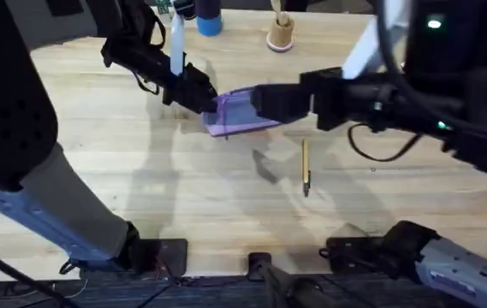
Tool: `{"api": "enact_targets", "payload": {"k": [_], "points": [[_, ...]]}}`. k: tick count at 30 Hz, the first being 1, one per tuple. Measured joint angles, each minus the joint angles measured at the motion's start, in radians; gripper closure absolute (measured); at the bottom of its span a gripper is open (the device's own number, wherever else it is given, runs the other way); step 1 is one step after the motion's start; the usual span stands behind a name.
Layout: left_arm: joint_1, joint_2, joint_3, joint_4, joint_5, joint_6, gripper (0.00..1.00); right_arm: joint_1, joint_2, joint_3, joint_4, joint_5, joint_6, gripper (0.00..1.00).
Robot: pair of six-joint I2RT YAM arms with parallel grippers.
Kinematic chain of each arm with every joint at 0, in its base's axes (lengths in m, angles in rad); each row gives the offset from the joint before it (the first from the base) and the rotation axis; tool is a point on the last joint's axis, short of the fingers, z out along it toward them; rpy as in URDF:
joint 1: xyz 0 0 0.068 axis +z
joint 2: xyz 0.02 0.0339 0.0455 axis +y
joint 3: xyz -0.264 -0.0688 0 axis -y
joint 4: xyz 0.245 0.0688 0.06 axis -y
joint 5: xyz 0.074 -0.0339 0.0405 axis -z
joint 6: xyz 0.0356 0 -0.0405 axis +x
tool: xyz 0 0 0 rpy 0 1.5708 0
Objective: Unzip the bag, pick up the pens from the table one at a time and place them inside, then zip the bag closed.
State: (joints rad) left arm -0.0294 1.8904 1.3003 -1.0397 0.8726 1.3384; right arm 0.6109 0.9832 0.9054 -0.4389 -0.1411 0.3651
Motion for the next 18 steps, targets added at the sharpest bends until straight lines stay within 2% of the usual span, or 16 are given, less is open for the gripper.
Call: {"api": "enact_targets", "payload": {"k": [10, 14, 18], "points": [[0.0, 0.0, 0.0, -0.002, 0.0, 0.0, 0.956, 0.0, -0.02, 0.0, -0.027, 0.071, -0.074, 0.006], [0.0, 0.0, 0.0, -0.017, 0.002, -0.002, 0.866, 0.0, -0.004, 0.023, -0.069, 0.075, -0.113, 0.006], [0.0, 0.0, 0.002, -0.057, 0.002, -0.003, 0.814, 0.0, 0.067, 0.125, -0.154, 0.078, -0.181, 0.006]]}}
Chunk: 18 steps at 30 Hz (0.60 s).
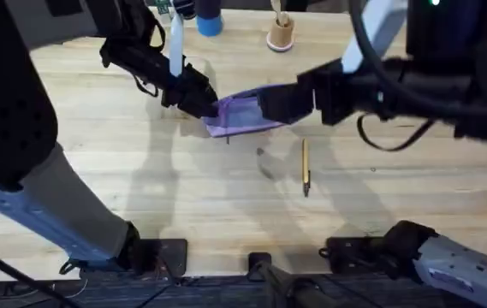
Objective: Unzip the bag, pick up the pens from the table one at a time and place them inside, then zip the bag closed.
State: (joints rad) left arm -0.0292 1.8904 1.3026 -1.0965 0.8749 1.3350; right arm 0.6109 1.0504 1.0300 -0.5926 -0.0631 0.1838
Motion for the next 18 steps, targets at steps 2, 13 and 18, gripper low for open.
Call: {"api": "enact_targets", "payload": {"k": [2, 13, 18], "points": [[0.0, 0.0, 0.006, -0.019, 0.0, 0.0, 0.812, 0.0, 0.053, 0.068, -0.047, 0.0, -0.039, 0.006], [0.017, 0.0, 0.034, -0.056, 0.003, -0.003, 0.248, 0.0, 0.421, 0.53, -0.437, 0.005, -0.335, 0.006], [0.025, 0.0, 0.048, -0.136, 0.018, -0.006, 0.007, 0.0, 0.494, 0.605, -0.481, 0.009, -0.443, 0.006]]}}
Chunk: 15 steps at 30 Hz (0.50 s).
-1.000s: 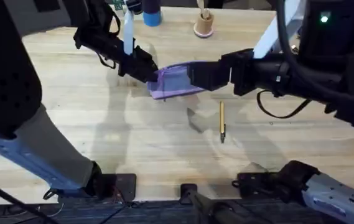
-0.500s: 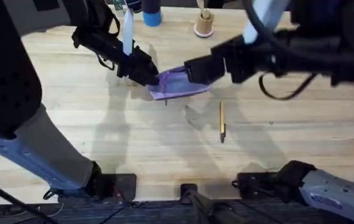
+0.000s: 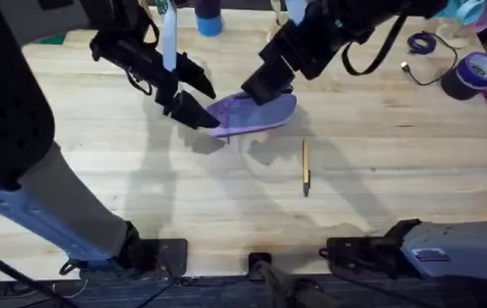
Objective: Unzip the bag, pick up the pens from the table one at a time and place them inside, then zip the bag closed.
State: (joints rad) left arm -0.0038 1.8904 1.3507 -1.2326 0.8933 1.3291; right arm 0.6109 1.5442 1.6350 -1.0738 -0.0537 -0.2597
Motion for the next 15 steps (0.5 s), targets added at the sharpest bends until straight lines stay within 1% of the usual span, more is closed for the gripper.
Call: {"api": "enact_targets", "payload": {"k": [3, 6, 9, 10, 11, 13, 15], "points": [[0.017, 0.0, 0.049, -0.083, 0.002, 0.002, 0.006, 0.0, 0.005, 0.001, -0.006, 0.002, -0.046, 0.006], [0.052, 0.0, 0.132, -0.19, 0.004, 0.008, 0.005, 0.0, 0.005, 0.001, -0.005, 0.003, -0.101, 0.006], [0.106, 0.0, 0.229, -0.308, 0.005, 0.037, 0.004, 0.0, 0.005, 0.001, 0.002, 0.005, -0.185, 0.006], [0.167, 0.0, 0.325, -0.435, 0.008, 0.088, 0.004, 0.0, 0.005, 0.001, 0.023, 0.006, -0.295, 0.006], [0.222, -0.012, 0.388, -0.458, 0.012, 0.103, 0.003, 0.0, 0.005, 0.002, 0.025, 0.006, -0.386, 0.006], [0.246, -0.037, 0.399, -0.458, 0.011, 0.107, 0.003, 0.0, 0.005, 0.002, 0.025, 0.007, -0.437, 0.006], [0.254, -0.081, 0.399, -0.46, 0.002, 0.109, 0.003, 0.0, 0.005, 0.002, 0.026, 0.009, -0.489, 0.007]]}}
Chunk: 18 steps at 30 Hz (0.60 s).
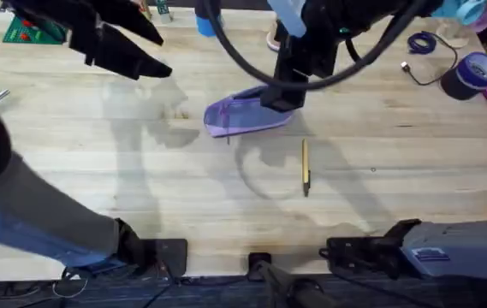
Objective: Unzip the bag, pick up the pens from the table one at a time and place them inside, then zip the bag closed.
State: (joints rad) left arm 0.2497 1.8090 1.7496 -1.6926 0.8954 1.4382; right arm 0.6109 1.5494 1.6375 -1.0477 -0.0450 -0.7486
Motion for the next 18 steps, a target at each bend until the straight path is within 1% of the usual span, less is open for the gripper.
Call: {"api": "enact_targets", "payload": {"k": [3, 7, 12, 13, 14, 18], "points": [[-0.005, -0.084, 0.0, -0.002, -0.021, 0.006, 0.004, 0.0, 0.0, 0.0, 0.0, 0.0, -0.085, 0.006], [-0.01, -0.193, 0.004, -0.002, -0.045, 0.021, 0.004, 0.0, 0.0, 0.0, 0.0, 0.001, -0.159, 0.006], [-0.01, -0.25, 0.012, 0.001, -0.055, 0.017, 0.006, 0.0, 0.0, 0.0, 0.051, 0.0, -0.227, 0.006], [-0.01, -0.252, 0.012, 0.001, -0.055, 0.011, 0.006, 0.0, 0.0, 0.0, 0.065, -0.001, -0.234, 0.029], [-0.01, -0.252, 0.012, 0.001, -0.056, 0.004, 0.006, 0.0, 0.0, 0.0, 0.08, -0.004, -0.24, 0.074], [-0.01, -0.252, 0.012, 0.001, -0.059, -0.011, 0.006, 0.0, 0.0, 0.0, 0.098, -0.008, -0.255, 0.13]]}}
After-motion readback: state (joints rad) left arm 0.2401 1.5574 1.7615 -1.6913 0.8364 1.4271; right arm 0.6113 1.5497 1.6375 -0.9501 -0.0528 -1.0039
